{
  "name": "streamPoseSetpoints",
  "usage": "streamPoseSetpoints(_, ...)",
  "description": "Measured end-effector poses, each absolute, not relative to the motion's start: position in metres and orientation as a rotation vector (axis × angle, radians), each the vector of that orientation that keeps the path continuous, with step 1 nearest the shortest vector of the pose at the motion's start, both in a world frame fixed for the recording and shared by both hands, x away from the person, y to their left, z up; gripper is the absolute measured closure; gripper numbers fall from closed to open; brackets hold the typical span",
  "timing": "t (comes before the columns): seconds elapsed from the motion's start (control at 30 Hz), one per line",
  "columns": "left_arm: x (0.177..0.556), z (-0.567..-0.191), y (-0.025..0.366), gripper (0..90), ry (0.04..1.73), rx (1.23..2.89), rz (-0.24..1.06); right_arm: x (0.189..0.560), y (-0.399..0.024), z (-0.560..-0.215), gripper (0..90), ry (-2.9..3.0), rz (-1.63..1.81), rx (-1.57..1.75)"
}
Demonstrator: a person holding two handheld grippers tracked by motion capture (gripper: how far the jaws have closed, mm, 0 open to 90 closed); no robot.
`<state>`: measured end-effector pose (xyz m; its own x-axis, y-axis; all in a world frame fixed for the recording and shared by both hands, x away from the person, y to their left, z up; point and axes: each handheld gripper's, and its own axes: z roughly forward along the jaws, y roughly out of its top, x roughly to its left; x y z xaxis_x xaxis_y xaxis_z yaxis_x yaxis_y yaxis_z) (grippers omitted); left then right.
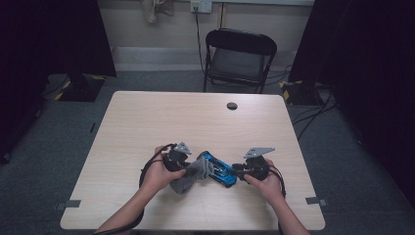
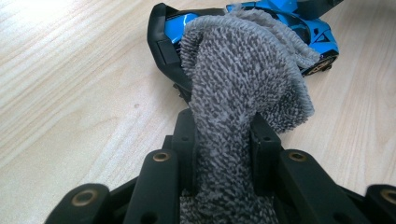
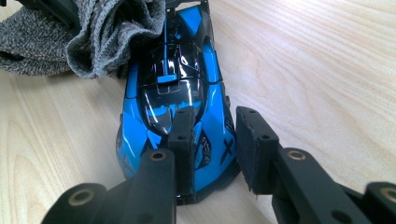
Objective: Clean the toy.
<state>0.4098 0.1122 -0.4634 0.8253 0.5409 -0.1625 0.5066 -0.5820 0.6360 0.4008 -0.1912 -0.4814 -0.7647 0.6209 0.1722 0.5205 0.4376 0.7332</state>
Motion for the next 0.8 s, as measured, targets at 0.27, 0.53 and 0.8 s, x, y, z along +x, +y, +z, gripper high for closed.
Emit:
streamPoseSetpoints(0.27,0.410,-0.459,0.123,69.9,0.789,2.293,0.089,0.401,-0.192,-0.482,69.3,2.557,1.244,1.020)
streamPoseSetpoints(0.53,0.401,-0.455,0.116,70.1,0.755,2.281,0.037,0.401,-0.193,-0.482,69.3,2.555,1.250,1.024)
streamPoseSetpoints(0.8,0.379,-0.454,0.058,70.0,0.555,2.339,-0.052,0.400,-0.193,-0.483,69.3,2.550,1.258,1.031)
